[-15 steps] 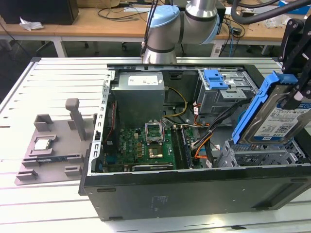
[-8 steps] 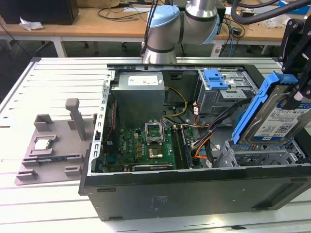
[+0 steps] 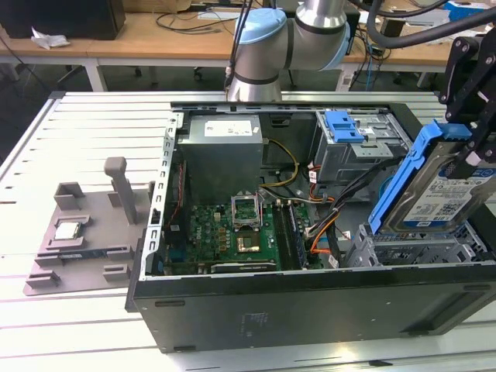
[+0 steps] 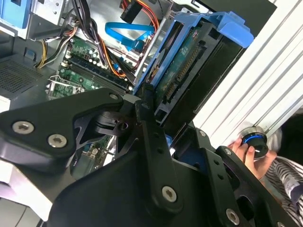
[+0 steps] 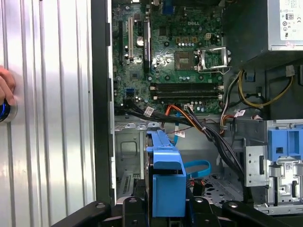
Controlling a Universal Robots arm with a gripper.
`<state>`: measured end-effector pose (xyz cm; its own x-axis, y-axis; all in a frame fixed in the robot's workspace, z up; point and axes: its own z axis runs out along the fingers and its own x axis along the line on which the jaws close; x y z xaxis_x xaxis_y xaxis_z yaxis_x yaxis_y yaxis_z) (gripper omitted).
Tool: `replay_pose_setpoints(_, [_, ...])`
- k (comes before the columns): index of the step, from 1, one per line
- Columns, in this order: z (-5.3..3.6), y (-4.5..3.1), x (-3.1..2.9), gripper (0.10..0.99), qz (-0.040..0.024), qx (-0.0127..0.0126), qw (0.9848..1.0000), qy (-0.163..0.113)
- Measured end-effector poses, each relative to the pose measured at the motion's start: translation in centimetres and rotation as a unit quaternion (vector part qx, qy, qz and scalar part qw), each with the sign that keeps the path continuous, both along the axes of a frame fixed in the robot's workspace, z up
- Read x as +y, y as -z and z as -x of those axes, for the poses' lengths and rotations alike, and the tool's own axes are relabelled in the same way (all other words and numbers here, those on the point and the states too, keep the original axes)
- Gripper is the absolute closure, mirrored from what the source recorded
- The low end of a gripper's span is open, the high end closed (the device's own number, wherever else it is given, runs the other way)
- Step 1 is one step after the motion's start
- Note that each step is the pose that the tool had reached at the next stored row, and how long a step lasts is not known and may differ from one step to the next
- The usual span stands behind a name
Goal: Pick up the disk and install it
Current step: 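Insert the disk into the insertion slot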
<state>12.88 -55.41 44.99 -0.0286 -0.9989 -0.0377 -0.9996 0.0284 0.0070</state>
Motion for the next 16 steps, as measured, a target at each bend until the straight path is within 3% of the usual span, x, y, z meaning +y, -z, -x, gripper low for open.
replay_pose_setpoints(7, [0.00, 0.49, 0.00, 0.718, 0.0000, 0.0000, 0.9999, -0.013])
replay_pose_setpoints(10, [0.02, 1.75, 0.00, 0.718, 0.0000, 0.0000, 0.9999, -0.013])
replay_pose_setpoints(16, [0.03, 3.33, 0.00, 0.718, 0.0000, 0.0000, 0.9999, -0.014])
